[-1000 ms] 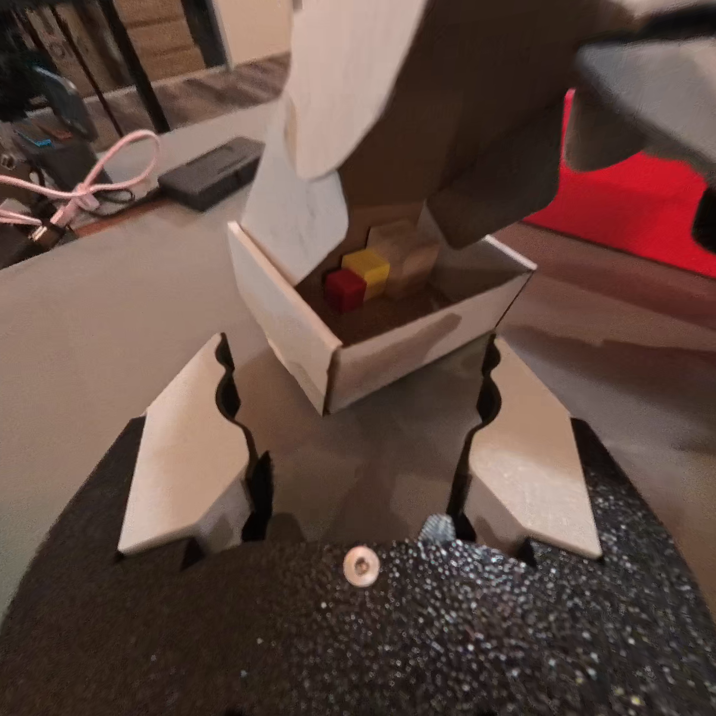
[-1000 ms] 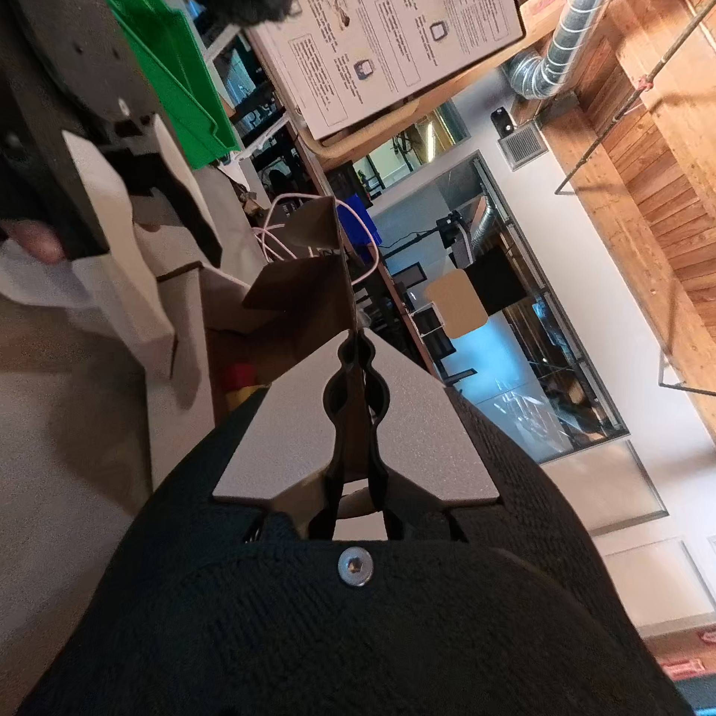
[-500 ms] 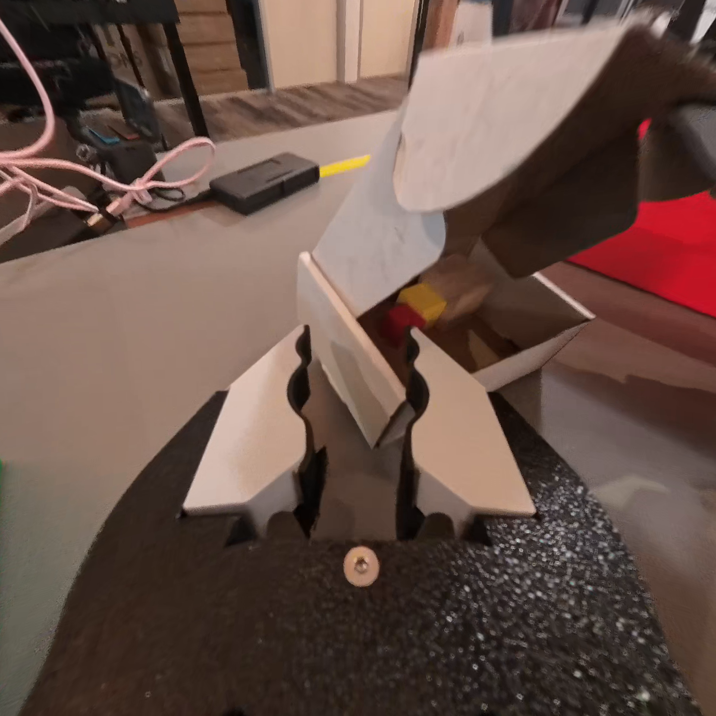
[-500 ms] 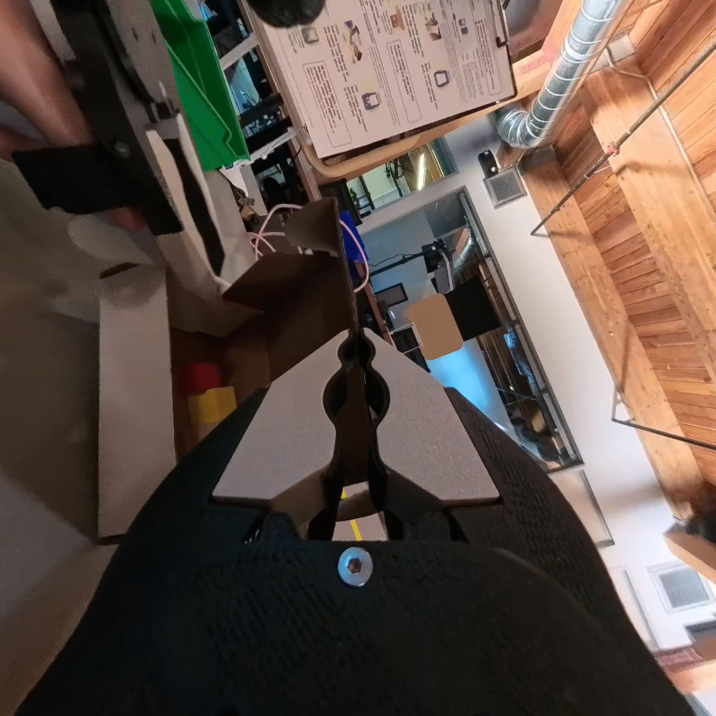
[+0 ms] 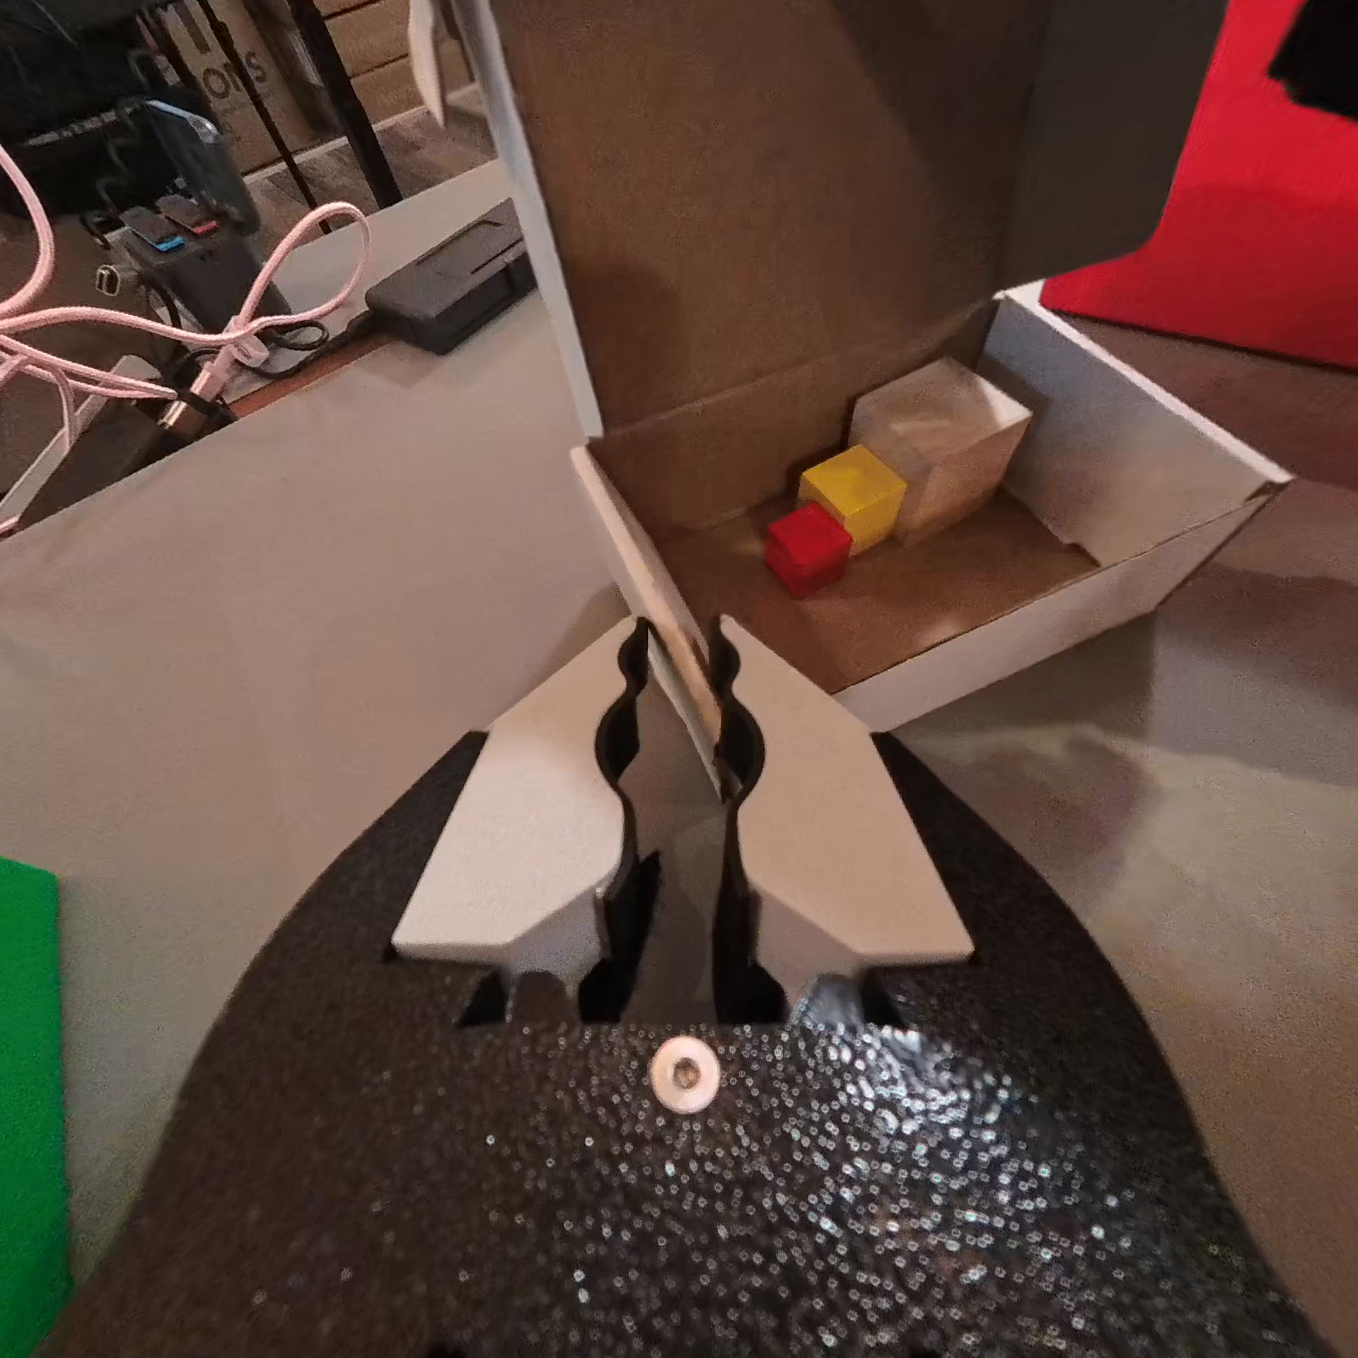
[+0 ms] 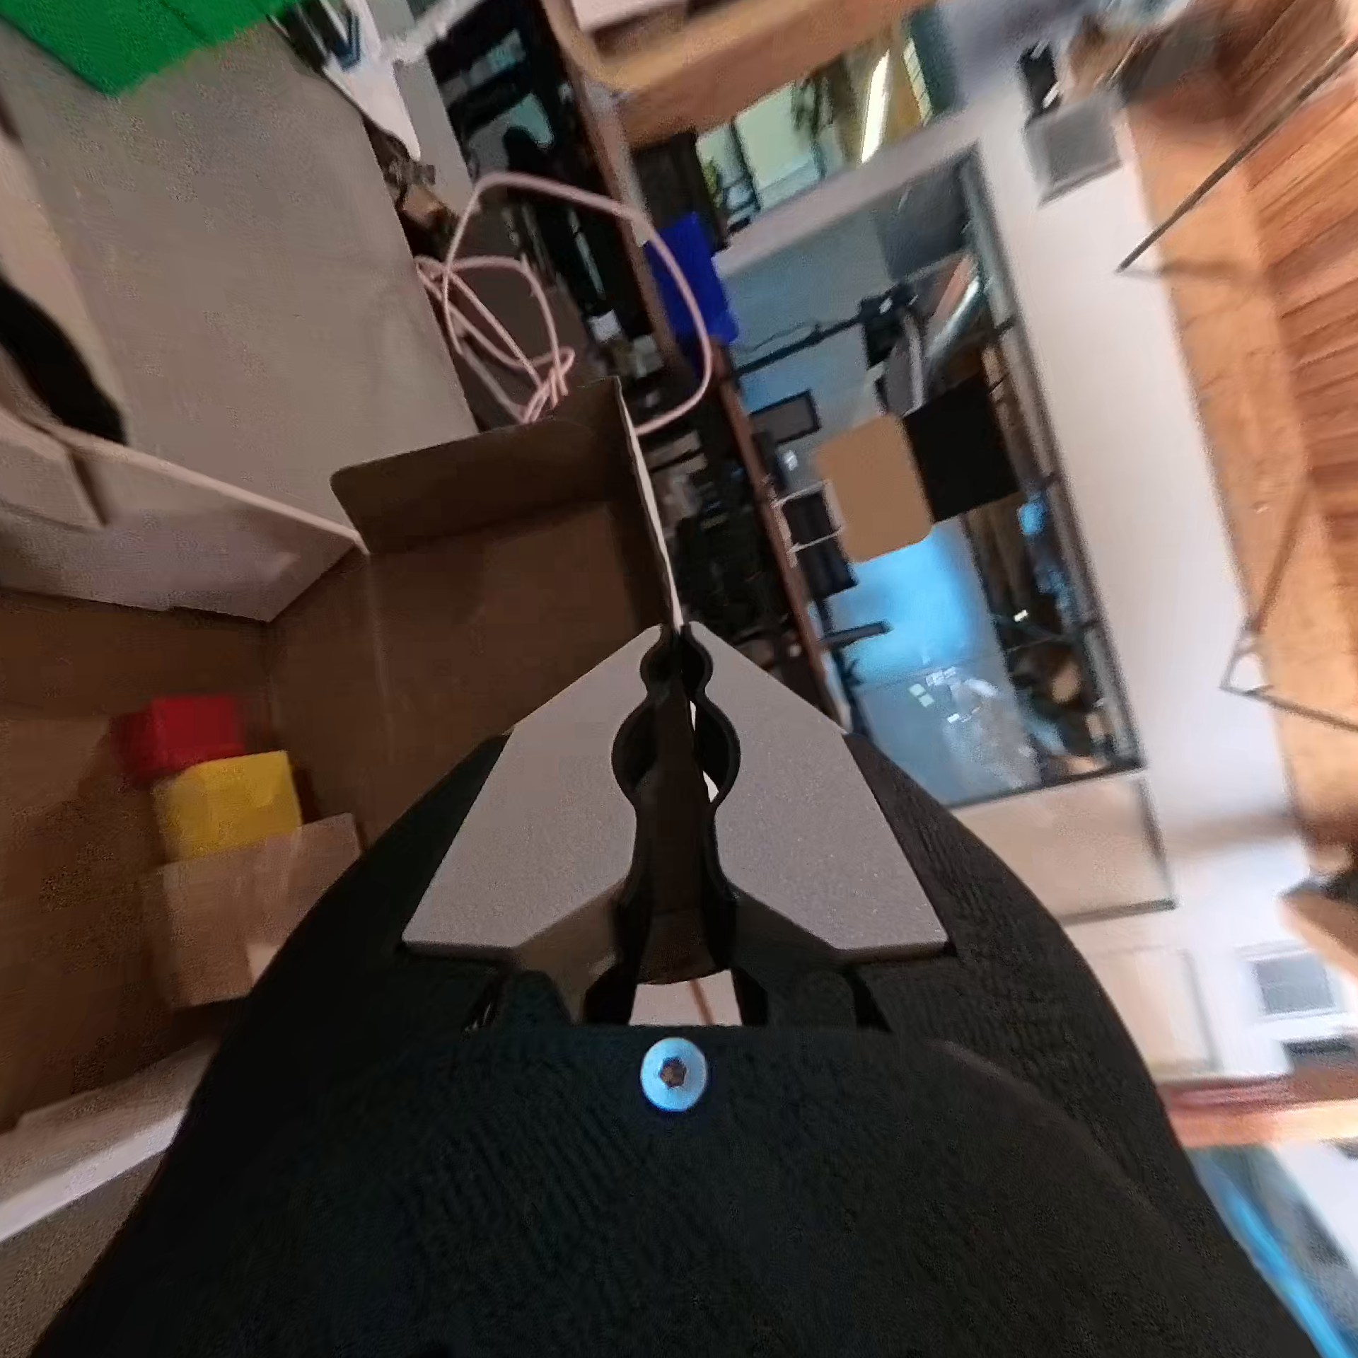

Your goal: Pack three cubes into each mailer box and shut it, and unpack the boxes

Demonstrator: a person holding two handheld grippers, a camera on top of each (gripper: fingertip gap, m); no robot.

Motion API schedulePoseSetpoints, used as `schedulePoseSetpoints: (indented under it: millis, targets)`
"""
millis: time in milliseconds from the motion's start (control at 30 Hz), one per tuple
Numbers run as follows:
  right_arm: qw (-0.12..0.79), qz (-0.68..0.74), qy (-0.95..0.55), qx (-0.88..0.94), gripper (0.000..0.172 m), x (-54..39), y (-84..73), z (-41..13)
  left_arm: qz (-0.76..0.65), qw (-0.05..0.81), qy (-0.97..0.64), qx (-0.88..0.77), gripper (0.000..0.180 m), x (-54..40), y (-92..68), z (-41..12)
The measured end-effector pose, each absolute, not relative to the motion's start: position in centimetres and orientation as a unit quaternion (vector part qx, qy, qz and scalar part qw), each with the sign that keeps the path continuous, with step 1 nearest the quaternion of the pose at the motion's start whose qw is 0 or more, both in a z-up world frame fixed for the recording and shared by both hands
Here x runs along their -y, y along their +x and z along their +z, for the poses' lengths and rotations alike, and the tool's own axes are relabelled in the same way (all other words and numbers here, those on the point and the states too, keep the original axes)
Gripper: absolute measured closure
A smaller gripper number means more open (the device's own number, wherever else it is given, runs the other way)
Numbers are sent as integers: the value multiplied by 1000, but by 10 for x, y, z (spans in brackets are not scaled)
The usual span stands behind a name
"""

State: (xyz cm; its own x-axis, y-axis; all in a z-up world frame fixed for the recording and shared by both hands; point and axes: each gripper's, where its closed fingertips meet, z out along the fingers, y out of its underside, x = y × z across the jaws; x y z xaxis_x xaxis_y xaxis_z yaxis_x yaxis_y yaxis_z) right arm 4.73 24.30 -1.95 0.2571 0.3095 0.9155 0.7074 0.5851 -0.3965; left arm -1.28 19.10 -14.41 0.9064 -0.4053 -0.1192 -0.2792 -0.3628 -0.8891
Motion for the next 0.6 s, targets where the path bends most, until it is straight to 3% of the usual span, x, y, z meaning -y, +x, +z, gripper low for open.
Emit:
schedulePoseSetpoints:
  millis: [267,600]
  targets:
    - [545,-49,-620,563,165,-319,53,-55,-52,518,-825,-221,169,-191,-19,-145]
    - [445,8,-710,546,165,-340,72,-107,-56,516,-825,-225,171,-192,-22,-145]
